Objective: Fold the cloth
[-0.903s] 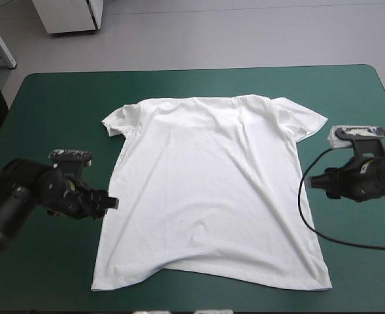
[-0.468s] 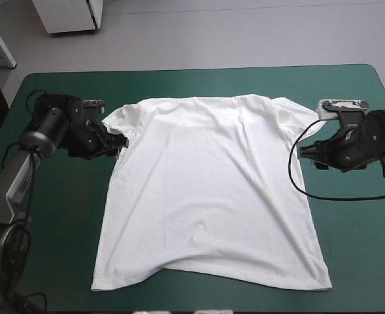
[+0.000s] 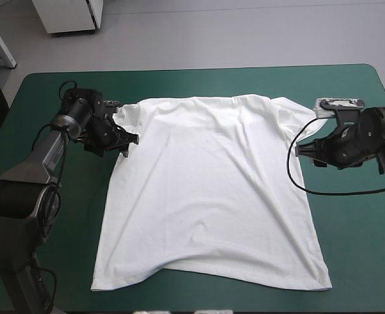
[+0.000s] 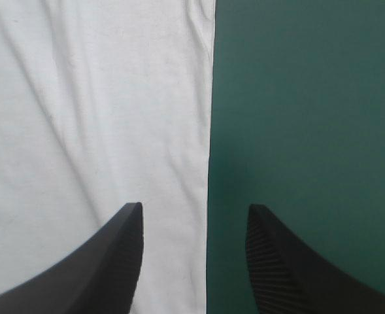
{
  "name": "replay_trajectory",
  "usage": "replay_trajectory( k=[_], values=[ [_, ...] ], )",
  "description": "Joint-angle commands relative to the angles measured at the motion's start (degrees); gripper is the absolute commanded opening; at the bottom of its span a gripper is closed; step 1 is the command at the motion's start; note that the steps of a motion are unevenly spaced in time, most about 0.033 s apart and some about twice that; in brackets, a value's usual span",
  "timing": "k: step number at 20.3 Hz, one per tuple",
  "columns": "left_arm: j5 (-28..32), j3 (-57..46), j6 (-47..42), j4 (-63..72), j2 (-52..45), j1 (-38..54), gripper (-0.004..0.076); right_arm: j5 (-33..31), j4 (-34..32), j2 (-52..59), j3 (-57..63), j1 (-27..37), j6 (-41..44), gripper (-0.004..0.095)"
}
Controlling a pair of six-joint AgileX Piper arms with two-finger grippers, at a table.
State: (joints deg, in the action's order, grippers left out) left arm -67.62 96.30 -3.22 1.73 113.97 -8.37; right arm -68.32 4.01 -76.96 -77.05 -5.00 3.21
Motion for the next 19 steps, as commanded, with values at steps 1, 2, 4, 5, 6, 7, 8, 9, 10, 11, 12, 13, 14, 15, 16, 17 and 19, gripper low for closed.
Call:
replay_trajectory(
  k=[1,2,4,5,6,7,8,9,10,11,12,13,14,15,16,17,19],
  values=[
    [1.6,2.0,-0.2,0.9,-1.6,0.0,0.0510,2.5,-0.3,1.3,-1.9,0.2,-0.1,0.0436],
    [1.8,2.0,-0.2,0.9,-1.2,0.0,0.0509,2.5,-0.5,1.3,-1.9,0.2,-0.1,0.0433],
    [2.7,2.0,-0.2,0.9,-0.6,-0.2,0.0499,2.7,-0.5,1.3,-1.9,0.2,-0.1,0.0419],
    [3.1,2.0,-0.2,1.0,0.1,-0.2,0.0461,2.8,-0.6,1.3,-1.9,0.2,-0.1,0.0414],
    [3.1,2.0,-0.2,1.4,0.4,-0.3,0.0437,2.9,-0.6,1.3,-1.9,0.2,-0.1,0.0414],
    [3.1,2.0,0.9,2.6,1.0,-0.4,0.0358,3.6,-0.9,1.3,-1.9,0.2,-0.1,0.0414],
    [3.0,2.0,1.7,3.1,1.3,-0.5,0.0319,3.8,-0.9,1.3,-1.9,0.2,-0.1,0.0414],
    [3.2,2.0,1.8,3.2,1.4,-0.9,0.0209,4.5,-1.1,1.2,-1.9,0.2,-0.1,0.0414],
    [3.4,2.0,1.8,3.2,1.5,-1.1,0.0153,4.5,-1.1,1.0,-1.9,0.2,-0.1,0.0414],
    [3.5,2.0,1.8,2.7,1.5,-1.5,0.0041,4.5,-1.1,0.3,-1.9,0.2,-0.1,0.0414],
    [3.7,2.0,1.9,2.8,1.5,-1.6,-0.0008,4.5,-1.1,-0.6,-1.9,0.2,-0.1,0.0414],
    [3.7,2.0,1.9,2.8,1.5,-1.6,-0.0009,4.6,-1.2,-1.5,-1.9,0.2,-0.1,0.0414],
    [3.6,2.0,1.8,2.8,1.5,-1.6,-0.0009,4.9,-1.4,-3.0,-1.9,0.2,-0.1,0.0414],
    [3.6,2.0,1.8,2.8,1.5,-1.6,-0.0009,5.5,-1.7,-4.2,-1.9,0.2,-0.4,0.0414],
    [3.6,2.0,1.8,2.9,1.5,-1.6,-0.0009,6.1,-1.7,-6.1,-2.0,0.2,-0.8,0.0414],
    [3.6,2.0,1.8,2.9,1.5,-1.6,-0.0009,6.5,-1.3,-7.5,-2.0,0.2,-1.5,0.0418],
    [3.6,2.0,1.8,3.1,1.5,-1.6,-0.0009,7.5,0.0,-11.1,-2.7,0.2,-2.4,0.0457]
  ],
)
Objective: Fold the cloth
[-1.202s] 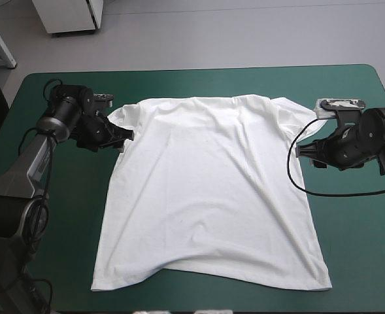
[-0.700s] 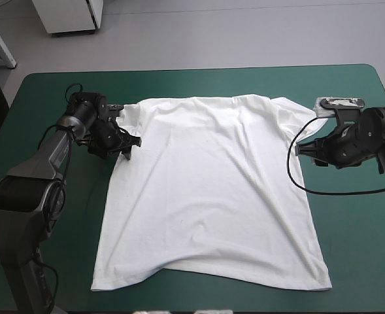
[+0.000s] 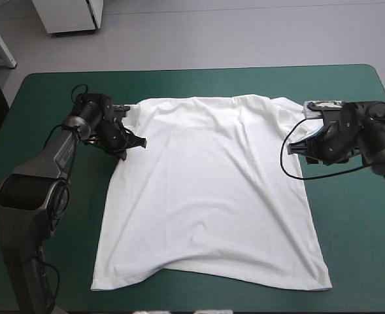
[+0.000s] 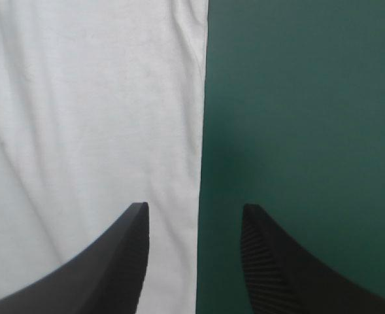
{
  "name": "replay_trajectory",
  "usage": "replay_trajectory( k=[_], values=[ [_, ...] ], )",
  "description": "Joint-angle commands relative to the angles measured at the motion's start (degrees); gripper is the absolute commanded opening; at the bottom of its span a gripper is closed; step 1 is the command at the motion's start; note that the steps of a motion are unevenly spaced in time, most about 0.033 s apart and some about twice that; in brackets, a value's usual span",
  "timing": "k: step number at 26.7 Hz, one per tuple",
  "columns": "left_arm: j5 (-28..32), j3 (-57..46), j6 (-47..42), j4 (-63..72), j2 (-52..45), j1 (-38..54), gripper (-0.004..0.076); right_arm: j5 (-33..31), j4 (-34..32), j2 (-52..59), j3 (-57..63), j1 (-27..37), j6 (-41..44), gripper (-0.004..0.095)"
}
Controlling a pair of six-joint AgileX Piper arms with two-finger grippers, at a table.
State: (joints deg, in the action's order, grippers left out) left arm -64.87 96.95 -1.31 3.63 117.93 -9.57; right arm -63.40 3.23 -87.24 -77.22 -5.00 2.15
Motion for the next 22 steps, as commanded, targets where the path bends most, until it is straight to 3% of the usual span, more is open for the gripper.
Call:
replay_trajectory(
  k=[1,12,22],
  values=[
    [0.8,1.3,-0.1,1.2,-2.5,-0.4,-0.0009,3.4,1.1,-2.7,-3.9,0.2,-2.2,0.0483],
    [0.9,1.3,-0.1,1.8,-2.5,-0.4,-0.0009,4.8,1.2,-19.4,-14.6,0.2,-0.6,0.0488],
    [1.0,1.3,-0.1,1.9,-2.5,-0.4,-0.0009,5.6,3.8,-25.3,-15.6,0.2,-0.6,0.0486]
  ],
)
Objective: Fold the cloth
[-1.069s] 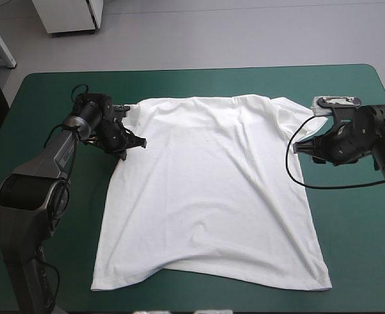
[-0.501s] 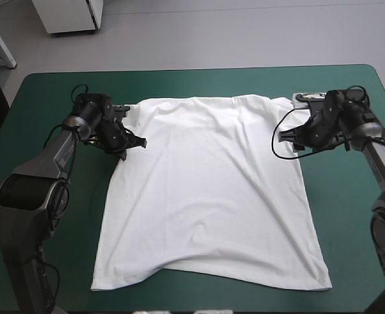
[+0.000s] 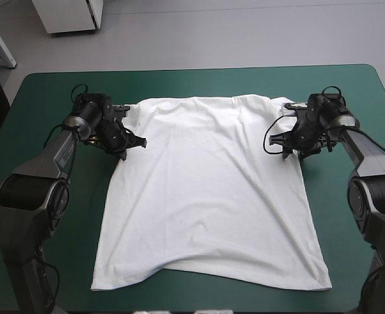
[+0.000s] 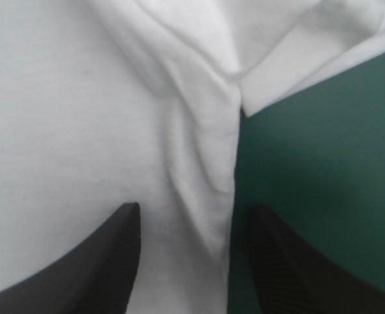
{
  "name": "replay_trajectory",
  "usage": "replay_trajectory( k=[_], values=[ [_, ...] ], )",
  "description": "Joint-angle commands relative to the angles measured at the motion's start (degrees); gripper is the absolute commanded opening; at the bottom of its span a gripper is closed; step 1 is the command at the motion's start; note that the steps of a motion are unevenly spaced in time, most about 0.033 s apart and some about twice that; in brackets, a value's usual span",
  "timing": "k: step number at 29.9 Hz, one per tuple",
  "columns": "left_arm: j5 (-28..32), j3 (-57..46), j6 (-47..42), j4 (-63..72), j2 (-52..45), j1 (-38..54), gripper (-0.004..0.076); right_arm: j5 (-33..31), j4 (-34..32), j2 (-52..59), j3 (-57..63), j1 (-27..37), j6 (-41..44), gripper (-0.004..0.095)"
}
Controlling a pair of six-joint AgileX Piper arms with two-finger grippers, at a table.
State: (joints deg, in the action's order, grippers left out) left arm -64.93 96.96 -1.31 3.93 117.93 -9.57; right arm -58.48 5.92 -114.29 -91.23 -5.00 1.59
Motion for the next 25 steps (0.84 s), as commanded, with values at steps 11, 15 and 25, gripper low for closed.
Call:
replay_trajectory(
  k=[11,15,25],
  values=[
    [1.2,1.3,-0.4,2.2,-2.5,-0.4,-0.0009,-3.3,1.9,-0.1,-1.5,0.0,-0.7,-0.0013],
    [1.2,1.3,-0.4,3.8,-2.8,-0.4,-0.0009,-4.2,1.8,0.6,-1.5,0.0,-0.7,-0.0017],
    [1.2,1.3,-0.2,3.0,-9.8,-0.4,-0.0009,-4.6,0.4,7.7,-7.7,0.0,-0.7,-0.0017]
  ],
)
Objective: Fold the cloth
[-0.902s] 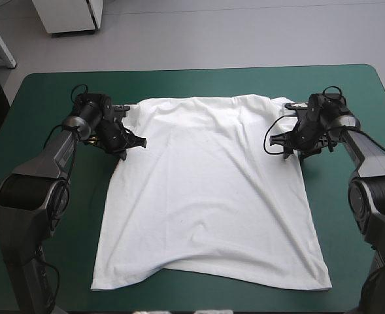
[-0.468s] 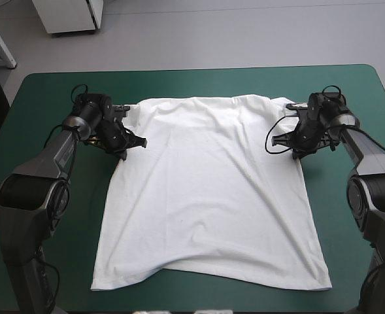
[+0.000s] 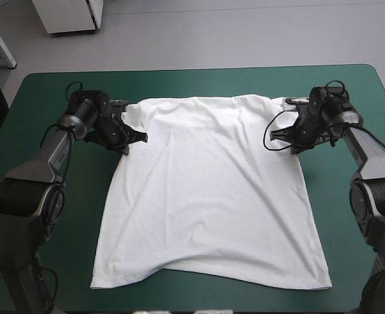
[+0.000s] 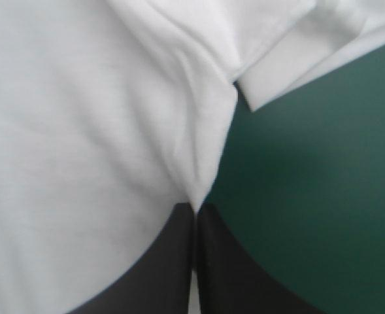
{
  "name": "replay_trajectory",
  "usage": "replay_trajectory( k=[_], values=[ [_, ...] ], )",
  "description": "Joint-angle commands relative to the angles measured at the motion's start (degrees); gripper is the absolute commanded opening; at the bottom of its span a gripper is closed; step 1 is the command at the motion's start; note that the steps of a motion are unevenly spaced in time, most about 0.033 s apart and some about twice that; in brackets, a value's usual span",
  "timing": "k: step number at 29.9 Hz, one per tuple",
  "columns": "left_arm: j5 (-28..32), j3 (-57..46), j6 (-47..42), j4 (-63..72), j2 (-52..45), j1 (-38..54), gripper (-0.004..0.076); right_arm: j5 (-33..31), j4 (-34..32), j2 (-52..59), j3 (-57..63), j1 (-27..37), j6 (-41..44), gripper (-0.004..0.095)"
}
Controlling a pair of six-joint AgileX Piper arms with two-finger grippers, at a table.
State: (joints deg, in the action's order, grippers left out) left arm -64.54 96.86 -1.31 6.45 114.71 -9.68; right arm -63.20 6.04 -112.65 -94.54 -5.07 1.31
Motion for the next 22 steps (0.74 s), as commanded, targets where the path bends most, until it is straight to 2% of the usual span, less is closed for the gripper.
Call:
replay_trajectory(
  k=[1,9,14,17,22],
  values=[
    [0.7,1.4,-0.2,0.5,-7.6,-0.3,-0.0009,-0.1,0.3,7.1,-5.8,0.0,-0.4,-0.0017],
    [1.0,1.4,-0.2,0.5,-17.1,-0.3,-0.0009,-3.1,0.3,12.5,-15.7,0.0,-0.4,-0.0017],
    [3.4,2.2,-0.2,0.5,-23.8,-0.3,-0.0009,-3.4,-0.1,17.4,-19.2,0.0,-0.4,-0.0017],
    [3.6,5.3,-0.2,0.5,-26.3,-0.3,-0.0009,-3.1,-0.3,20.3,-20.9,0.0,-1.3,-0.0017],
    [2.2,16.4,-0.2,0.5,-27.7,-0.3,-0.0009,-1.3,-0.2,24.8,-23.5,0.0,-2.0,-0.0017]
  ],
)
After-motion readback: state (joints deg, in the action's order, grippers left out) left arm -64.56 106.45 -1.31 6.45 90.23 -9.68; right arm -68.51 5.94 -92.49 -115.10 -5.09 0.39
